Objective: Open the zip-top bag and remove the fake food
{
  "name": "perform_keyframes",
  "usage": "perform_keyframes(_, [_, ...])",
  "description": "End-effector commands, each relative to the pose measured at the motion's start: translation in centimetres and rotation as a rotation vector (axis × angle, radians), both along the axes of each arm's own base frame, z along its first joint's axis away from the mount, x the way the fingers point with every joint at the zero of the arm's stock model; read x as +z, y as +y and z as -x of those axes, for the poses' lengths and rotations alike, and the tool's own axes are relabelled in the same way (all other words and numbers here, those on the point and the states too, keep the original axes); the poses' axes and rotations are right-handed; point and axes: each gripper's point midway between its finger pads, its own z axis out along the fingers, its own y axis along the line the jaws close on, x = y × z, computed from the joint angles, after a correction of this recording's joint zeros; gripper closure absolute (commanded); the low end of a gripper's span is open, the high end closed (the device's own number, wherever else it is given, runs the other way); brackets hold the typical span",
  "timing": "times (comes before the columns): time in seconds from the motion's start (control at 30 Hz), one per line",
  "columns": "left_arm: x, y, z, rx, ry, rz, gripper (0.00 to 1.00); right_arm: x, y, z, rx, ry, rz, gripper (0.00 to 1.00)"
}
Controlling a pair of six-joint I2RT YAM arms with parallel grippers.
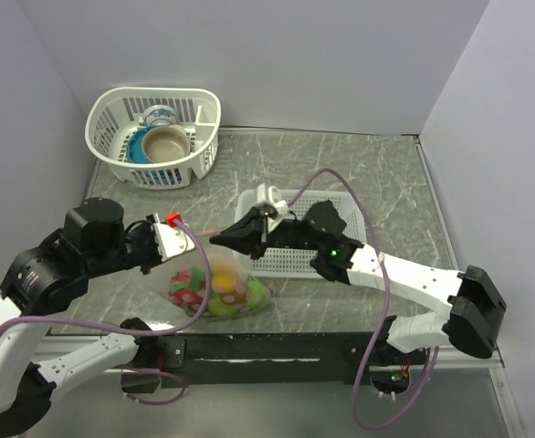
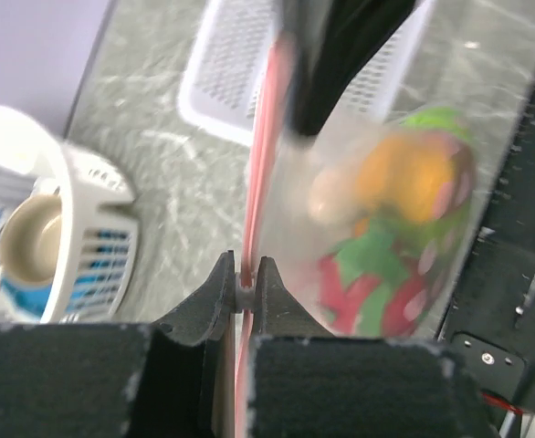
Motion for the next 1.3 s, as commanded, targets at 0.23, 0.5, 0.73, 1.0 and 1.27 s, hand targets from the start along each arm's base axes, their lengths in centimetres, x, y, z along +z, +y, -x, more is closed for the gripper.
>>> perform_keyframes(0.23, [-0.8,5.7,-1.9,0.352,-0.057,-0.03,0.99,9.5,-6.9,-1.9,-0.286,-0.044,-0.394,1.0])
perform_keyframes(0.5, [1.3,10.7,-1.3,0.568,-0.169,-0.006,0.99,10.3,-6.2,-4.1,-0.355,0.022,-0.415,1.0])
perform_keyframes(0.73, [2.4,15.2,1.9,0.662,-0.175,0.011,0.95,10.9,-5.4,-6.2,-0.42,0.06,-0.438,1.0])
perform_keyframes(1.0, [3.9,17.5,2.3,0.753,-0.232,0.066,0.9,11.7,-1.8,-7.3,-0.376,0.092,-0.4,1.0])
perform_keyframes(1.27, [1.6,21.5,3.0,0.858,-0.314,0.021,0.57,12.0,0.9,-10.6,-0.417,0.076,-0.361,1.0])
